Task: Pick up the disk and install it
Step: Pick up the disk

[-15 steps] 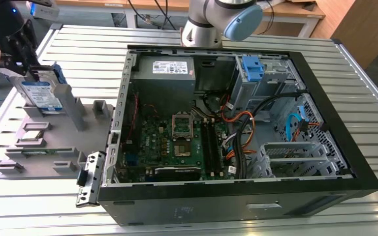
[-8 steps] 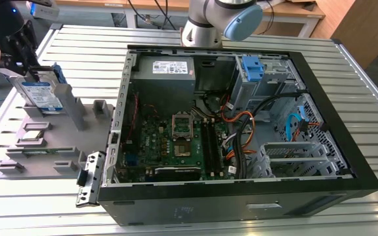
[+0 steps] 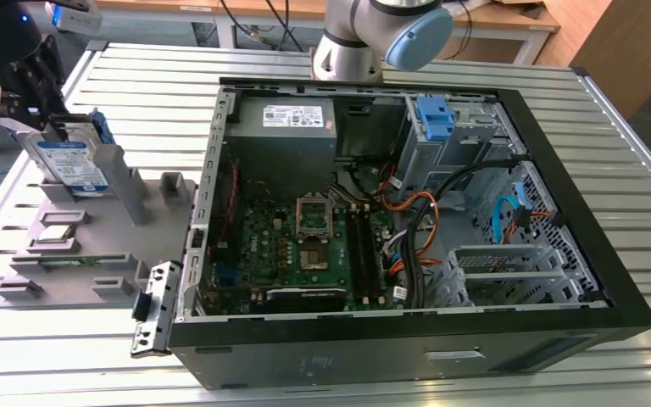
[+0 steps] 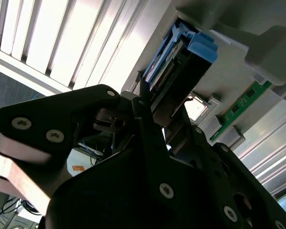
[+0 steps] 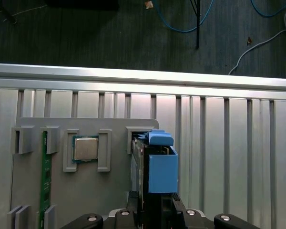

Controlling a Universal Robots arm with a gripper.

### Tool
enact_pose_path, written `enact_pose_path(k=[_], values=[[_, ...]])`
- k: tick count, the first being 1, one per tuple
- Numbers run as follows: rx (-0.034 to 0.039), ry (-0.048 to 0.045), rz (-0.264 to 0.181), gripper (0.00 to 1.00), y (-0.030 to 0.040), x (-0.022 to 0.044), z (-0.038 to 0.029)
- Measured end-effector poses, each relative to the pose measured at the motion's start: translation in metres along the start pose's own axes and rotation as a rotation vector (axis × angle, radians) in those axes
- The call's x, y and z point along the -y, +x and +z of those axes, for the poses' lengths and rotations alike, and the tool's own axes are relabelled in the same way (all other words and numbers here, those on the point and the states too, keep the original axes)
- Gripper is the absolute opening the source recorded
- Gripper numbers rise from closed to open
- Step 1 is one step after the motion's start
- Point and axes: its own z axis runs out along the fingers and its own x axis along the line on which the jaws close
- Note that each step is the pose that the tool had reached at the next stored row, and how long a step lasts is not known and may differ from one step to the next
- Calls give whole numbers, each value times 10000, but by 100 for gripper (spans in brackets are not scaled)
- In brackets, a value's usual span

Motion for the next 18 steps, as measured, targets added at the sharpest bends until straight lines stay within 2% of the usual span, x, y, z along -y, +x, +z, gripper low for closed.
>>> enact_pose_path(k=[6, 7, 13, 18], values=[[2, 2, 0, 37, -1, 0, 1], [1, 2, 0, 44, -1, 0, 1], [0, 0, 0, 44, -1, 0, 0], [-30, 0, 1, 44, 16, 0, -2]])
